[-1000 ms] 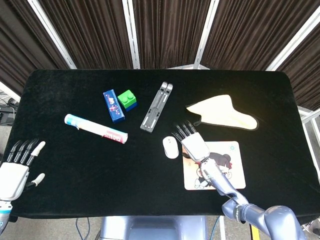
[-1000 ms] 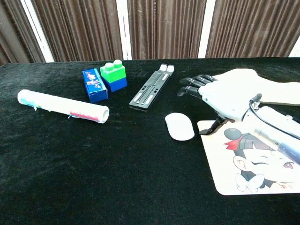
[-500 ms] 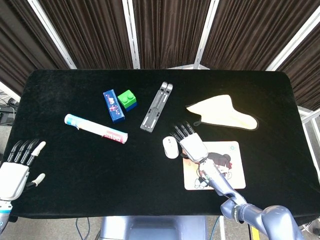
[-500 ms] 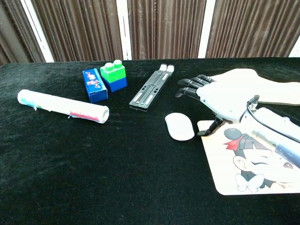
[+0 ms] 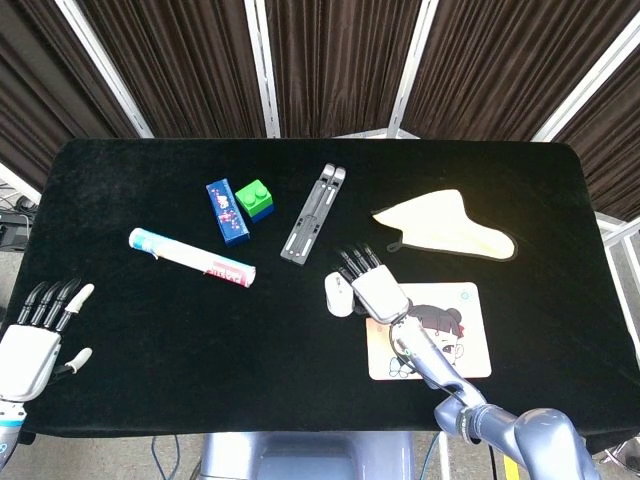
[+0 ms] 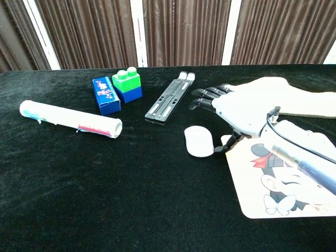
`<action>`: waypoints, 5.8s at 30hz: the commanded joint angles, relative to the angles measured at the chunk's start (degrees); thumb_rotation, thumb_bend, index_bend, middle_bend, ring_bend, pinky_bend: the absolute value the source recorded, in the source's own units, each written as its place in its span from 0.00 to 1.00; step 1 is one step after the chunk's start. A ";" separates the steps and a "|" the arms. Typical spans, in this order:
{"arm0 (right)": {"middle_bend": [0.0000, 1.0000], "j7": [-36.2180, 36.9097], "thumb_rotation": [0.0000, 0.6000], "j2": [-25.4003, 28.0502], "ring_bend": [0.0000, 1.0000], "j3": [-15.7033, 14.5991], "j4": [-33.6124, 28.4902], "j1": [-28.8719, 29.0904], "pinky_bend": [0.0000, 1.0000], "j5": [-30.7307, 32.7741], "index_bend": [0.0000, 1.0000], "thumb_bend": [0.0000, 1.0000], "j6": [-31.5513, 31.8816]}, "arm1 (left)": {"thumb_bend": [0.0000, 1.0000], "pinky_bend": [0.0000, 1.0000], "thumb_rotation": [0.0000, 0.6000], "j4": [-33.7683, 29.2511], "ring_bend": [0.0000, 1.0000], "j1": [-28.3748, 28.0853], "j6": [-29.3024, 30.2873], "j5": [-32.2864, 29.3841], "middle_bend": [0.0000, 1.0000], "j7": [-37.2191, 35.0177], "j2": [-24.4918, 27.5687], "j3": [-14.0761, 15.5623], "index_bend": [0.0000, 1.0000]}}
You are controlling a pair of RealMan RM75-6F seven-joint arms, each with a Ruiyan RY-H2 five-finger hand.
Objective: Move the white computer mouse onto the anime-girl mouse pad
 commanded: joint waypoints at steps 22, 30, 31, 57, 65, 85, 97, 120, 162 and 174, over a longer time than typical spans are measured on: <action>0.04 0.03 1.00 -2.34 0.00 1.19 0.09 2.72 0.00 0.42 0.19 0.00 -0.58 | 0.22 0.00 1.00 0.14 0.00 -0.08 -0.73 0.19 0.00 -0.45 0.01 -0.07 0.00; 0.05 0.19 1.00 -4.01 0.00 1.84 1.21 4.41 0.00 1.22 0.19 0.00 -2.81 | 0.22 0.00 1.00 0.20 0.00 -0.17 -1.33 0.02 0.00 -0.79 0.09 -0.02 0.00; 0.05 0.20 1.00 -4.20 0.00 1.87 1.39 4.63 0.00 1.25 0.19 0.00 -3.07 | 0.22 0.00 1.00 0.22 0.00 -0.18 -1.40 -0.02 0.00 -0.84 0.10 -0.04 0.00; 0.07 -11.74 1.00 -1.39 0.00 3.07 -1.93 6.48 0.00 5.58 0.25 0.01 -10.89 | 0.22 0.00 1.00 -0.19 0.00 -0.46 -2.96 -0.17 0.00 -1.51 0.56 0.29 0.00; 0.10 -14.32 1.00 -0.98 0.00 3.24 -3.54 6.43 0.00 6.80 0.31 0.01 -11.96 | 0.22 0.00 1.00 -0.34 0.00 -0.62 -3.45 -0.18 0.00 -1.90 0.71 0.39 0.00; 0.22 -14.14 1.00 2.48 0.00 0.51 -7.27 5.92 0.00 2.60 0.49 0.14 -6.76 | 0.22 0.00 1.00 -0.30 0.00 -0.78 -4.10 -0.35 0.00 -2.49 0.78 0.41 0.00; 0.24 -14.51 1.00 10.52 0.00 -2.33 -11.87 2.92 0.00 -0.36 0.52 0.14 -2.25 | 0.22 0.00 1.00 -0.13 0.00 -0.64 -3.72 -0.09 0.00 -2.55 0.65 0.46 0.00; 0.25 -2.14 1.00 18.34 0.00 -16.03 -1.45 -0.90 0.00 -16.15 0.54 0.12 7.72 | 0.22 0.00 1.00 -0.21 0.00 -0.79 -3.89 -0.09 0.00 -2.26 0.35 0.32 0.00; 0.14 -6.33 1.00 23.98 0.00 -20.45 -2.92 0.41 0.00 -21.27 0.41 0.09 4.50 | 0.22 0.00 1.00 -0.06 0.00 -0.76 -4.01 -0.40 0.00 -2.03 0.14 0.20 0.00; 0.04 -13.44 1.00 27.14 0.00 -19.29 -8.31 0.51 0.00 -20.11 0.30 0.07 1.43 | 0.22 0.00 1.00 0.10 0.00 -0.79 -4.14 -0.74 0.00 -2.30 0.10 0.03 0.00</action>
